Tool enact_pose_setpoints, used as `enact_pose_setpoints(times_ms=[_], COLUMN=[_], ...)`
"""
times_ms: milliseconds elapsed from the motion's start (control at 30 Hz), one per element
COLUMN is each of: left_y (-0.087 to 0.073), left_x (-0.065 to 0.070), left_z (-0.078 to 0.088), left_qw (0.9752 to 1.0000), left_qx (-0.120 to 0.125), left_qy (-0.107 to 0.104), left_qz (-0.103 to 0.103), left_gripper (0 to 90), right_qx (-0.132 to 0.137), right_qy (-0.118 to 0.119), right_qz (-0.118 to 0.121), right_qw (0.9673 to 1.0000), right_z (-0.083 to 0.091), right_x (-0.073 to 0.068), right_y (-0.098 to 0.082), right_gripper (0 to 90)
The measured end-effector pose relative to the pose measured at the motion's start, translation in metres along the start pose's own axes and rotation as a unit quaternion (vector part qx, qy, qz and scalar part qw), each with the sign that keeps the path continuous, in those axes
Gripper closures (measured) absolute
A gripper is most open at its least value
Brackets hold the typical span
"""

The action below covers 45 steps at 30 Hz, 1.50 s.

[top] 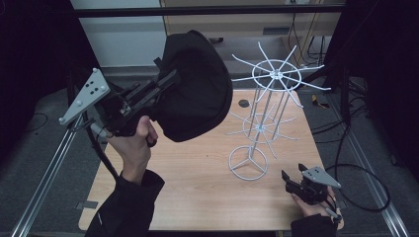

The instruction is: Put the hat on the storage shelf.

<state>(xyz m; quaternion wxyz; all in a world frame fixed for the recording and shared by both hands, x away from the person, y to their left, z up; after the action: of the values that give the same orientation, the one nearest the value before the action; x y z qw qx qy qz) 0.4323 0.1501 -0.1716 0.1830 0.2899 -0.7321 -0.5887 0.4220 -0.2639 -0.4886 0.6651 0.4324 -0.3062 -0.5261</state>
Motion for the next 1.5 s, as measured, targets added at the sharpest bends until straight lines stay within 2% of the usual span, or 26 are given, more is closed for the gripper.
enact_pose_setpoints(times_ms=[133,167,267,300,500,600,633,667,767,1000,1100,1133,1200,1233,1333,1500], left_y=[0.000,-0.003,-0.008,-0.015,-0.033,-0.042,-0.048,-0.048,-0.060,-0.079,-0.089,-0.089,-0.097,-0.097,-0.106,-0.113], left_x=[0.000,-0.001,-0.001,-0.001,-0.003,-0.005,-0.006,-0.006,-0.008,-0.012,-0.011,-0.011,-0.009,-0.009,-0.007,-0.007], left_z=[-0.011,-0.018,-0.023,-0.027,-0.029,-0.029,-0.028,-0.028,-0.026,-0.026,-0.028,-0.028,-0.031,-0.031,-0.033,-0.028], left_qw=[1.0000,0.9999,0.9997,0.9995,0.9985,0.9978,0.9973,0.9973,0.9956,0.9926,0.9900,0.9900,0.9880,0.9880,0.9857,0.9854], left_qx=[-0.003,-0.010,-0.018,-0.025,-0.041,-0.054,-0.065,-0.065,-0.087,-0.115,-0.137,-0.137,-0.150,-0.150,-0.165,-0.168], left_qy=[0.000,0.000,-0.005,-0.007,-0.013,-0.013,-0.011,-0.011,-0.010,-0.010,-0.012,-0.012,-0.014,-0.014,-0.019,-0.015], left_qz=[0.004,0.007,0.016,0.018,0.033,0.035,0.033,0.033,0.032,0.037,0.034,0.034,0.033,0.033,0.030,0.020], left_gripper=[79.6,79.6,79.3,79.3,77.6,75.0,73.3,72.6,71.0,67.2,65.3,65.0,63.8,62.4,58.7,52.1], right_qx=[0.000,-0.001,0.000,0.000,-0.001,-0.002,-0.002,-0.002,-0.005,-0.006,-0.008,-0.008,-0.009,-0.009,-0.009,-0.010], right_qy=[0.000,0.000,0.001,0.002,0.003,0.003,0.004,0.005,0.004,0.005,0.005,0.005,0.006,0.006,0.006,0.006], right_qz=[0.003,0.002,0.003,0.003,0.002,0.004,0.004,0.004,0.007,0.004,0.006,0.005,0.005,0.005,0.004,0.004], right_qw=[1.0000,1.0000,1.0000,1.0000,1.0000,1.0000,1.0000,1.0000,1.0000,1.0000,0.9999,0.9999,0.9999,0.9999,0.9999,0.9999], right_z=[0.000,0.000,0.001,0.001,0.001,0.000,0.000,0.000,-0.001,-0.001,-0.001,-0.001,-0.002,-0.002,-0.002,-0.002], right_x=[0.000,0.000,0.000,0.000,-0.001,-0.001,-0.001,-0.001,-0.001,-0.002,-0.002,-0.002,-0.002,-0.002,-0.002,-0.002], right_y=[0.000,0.000,0.000,0.000,0.000,0.000,0.000,0.000,-0.001,-0.001,-0.001,-0.001,-0.001,-0.001,-0.001,-0.002], right_gripper=[34.1,34.1,34.1,34.1,34.0,34.0,34.0,34.0,33.8,33.2,32.9,32.8,32.7,32.7,32.5,32.0])
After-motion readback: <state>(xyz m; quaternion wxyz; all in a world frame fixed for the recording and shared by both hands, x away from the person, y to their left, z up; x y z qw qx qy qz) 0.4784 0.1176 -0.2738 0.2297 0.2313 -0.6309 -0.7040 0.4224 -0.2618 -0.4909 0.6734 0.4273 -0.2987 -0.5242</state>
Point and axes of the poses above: each handheld gripper's, and its own axes: z roughly backward along the jaws, y roughly out of its top, x roughly to its right, the point moved 2 cm from there along -z, roughly forward along the jaws, and after that the axes turned 7 degrees about -z, right-handed, at the moved point
